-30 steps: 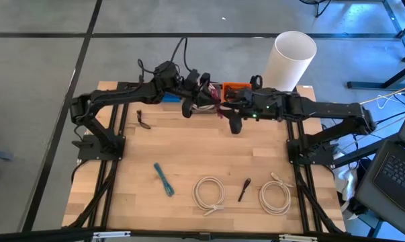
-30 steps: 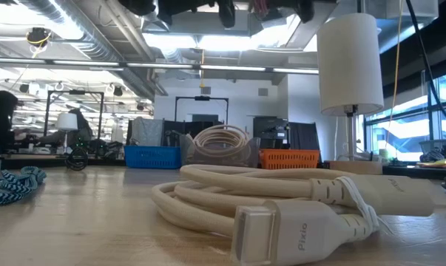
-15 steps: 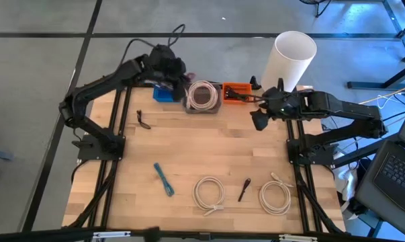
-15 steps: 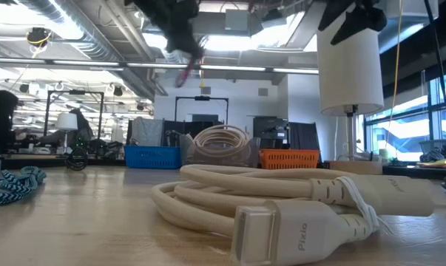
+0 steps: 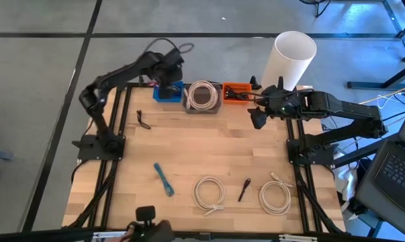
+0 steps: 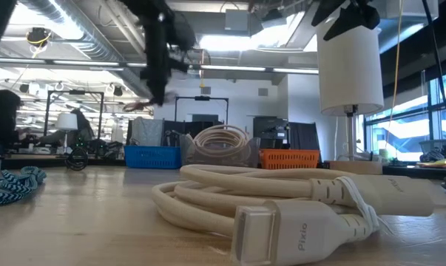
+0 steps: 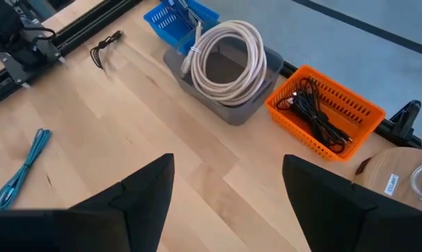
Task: Pick & Place USB Port
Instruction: Put the pink black charger cable into the blue bin
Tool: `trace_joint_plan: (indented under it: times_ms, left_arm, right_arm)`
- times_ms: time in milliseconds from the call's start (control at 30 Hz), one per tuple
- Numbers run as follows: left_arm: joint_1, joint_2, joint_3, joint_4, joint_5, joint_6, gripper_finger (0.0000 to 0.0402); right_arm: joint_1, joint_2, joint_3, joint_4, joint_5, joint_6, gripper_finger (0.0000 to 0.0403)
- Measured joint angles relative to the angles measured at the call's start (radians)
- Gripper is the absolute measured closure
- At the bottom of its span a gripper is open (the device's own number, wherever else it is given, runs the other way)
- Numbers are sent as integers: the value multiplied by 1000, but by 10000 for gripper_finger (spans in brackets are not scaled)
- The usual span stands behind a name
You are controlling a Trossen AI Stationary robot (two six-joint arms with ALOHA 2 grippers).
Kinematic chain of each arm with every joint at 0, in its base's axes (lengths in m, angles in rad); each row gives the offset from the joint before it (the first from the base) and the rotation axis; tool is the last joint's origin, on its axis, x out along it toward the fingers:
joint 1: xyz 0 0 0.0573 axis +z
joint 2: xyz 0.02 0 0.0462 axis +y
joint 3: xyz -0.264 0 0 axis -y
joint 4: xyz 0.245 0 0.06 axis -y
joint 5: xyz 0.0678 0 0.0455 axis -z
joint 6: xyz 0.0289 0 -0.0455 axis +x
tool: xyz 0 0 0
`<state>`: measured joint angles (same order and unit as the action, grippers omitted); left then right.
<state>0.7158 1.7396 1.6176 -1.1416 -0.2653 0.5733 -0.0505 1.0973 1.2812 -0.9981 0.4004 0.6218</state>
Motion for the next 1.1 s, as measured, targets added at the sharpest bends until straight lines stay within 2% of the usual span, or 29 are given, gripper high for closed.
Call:
trace_joint_plan:
  times_ms: [467,767,1100]
  left_arm:
    - [0,255,0,5,-63,92,389]
    - [0,289,-1,128,-143,190,389]
    - [0,345,-1,120,-199,251,389]
  right_arm:
    - [0,0,0,-2,0,-2,135]
    - [0,0,0,-3,0,-31,135]
    - [0,0,0,-8,0,-31,135]
